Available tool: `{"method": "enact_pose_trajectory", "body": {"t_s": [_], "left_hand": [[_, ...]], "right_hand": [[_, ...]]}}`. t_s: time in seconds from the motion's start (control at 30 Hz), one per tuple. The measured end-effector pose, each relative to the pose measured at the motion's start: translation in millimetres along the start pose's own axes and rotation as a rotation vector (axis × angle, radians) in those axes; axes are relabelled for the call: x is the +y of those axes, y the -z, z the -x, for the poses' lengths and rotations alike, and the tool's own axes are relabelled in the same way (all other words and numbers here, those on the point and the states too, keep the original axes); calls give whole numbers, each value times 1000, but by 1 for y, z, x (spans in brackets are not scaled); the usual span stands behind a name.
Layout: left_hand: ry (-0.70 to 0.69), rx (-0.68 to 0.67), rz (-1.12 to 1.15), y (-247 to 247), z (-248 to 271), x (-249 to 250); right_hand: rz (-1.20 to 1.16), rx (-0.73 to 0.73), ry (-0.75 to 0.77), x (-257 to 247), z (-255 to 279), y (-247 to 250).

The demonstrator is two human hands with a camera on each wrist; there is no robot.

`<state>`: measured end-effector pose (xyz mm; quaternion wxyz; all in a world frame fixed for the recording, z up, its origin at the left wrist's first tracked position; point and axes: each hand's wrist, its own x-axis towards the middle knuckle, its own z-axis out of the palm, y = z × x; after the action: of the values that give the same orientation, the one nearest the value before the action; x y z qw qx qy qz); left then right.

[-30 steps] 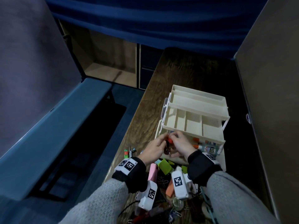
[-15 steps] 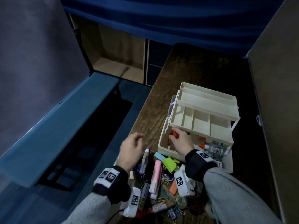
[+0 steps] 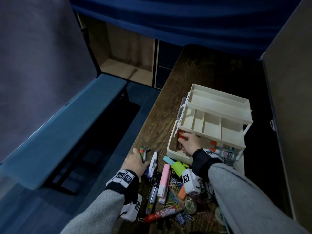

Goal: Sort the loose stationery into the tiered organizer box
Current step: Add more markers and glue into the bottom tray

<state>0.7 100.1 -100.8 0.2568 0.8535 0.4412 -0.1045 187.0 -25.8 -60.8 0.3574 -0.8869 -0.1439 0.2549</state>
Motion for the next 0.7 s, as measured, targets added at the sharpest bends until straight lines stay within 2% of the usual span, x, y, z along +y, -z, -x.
{"method": "enact_pose_trajectory", "body": {"t_s": [0.1, 0.17, 0.27, 0.33, 0.4, 0.47, 0.5, 0.57, 0.7], "left_hand": [[29, -22, -21, 2, -2, 1], [56, -39, -27, 4, -3, 2], [58, -53, -22, 5, -6, 2], [44, -65, -22, 4, -6, 1], [30, -78, -43, 4, -6, 2], [27, -86, -48, 5, -6, 4], [30, -93, -46, 6, -6, 4], [37, -106, -35, 6, -4, 4], [1, -130, -40, 5, 1, -2]], "right_hand": [[-72, 35, -70, -4, 1, -2], [-26, 41, -51, -11, 7, 1], [220, 117, 91, -21, 29, 5], [302, 138, 262, -26, 56, -3], [376, 0, 394, -26, 81, -21], [531, -154, 390, -21, 92, -44], [614, -185, 352, -20, 92, -54], [709, -181, 284, -20, 87, -69], [700, -203, 230, -23, 77, -90]]}}
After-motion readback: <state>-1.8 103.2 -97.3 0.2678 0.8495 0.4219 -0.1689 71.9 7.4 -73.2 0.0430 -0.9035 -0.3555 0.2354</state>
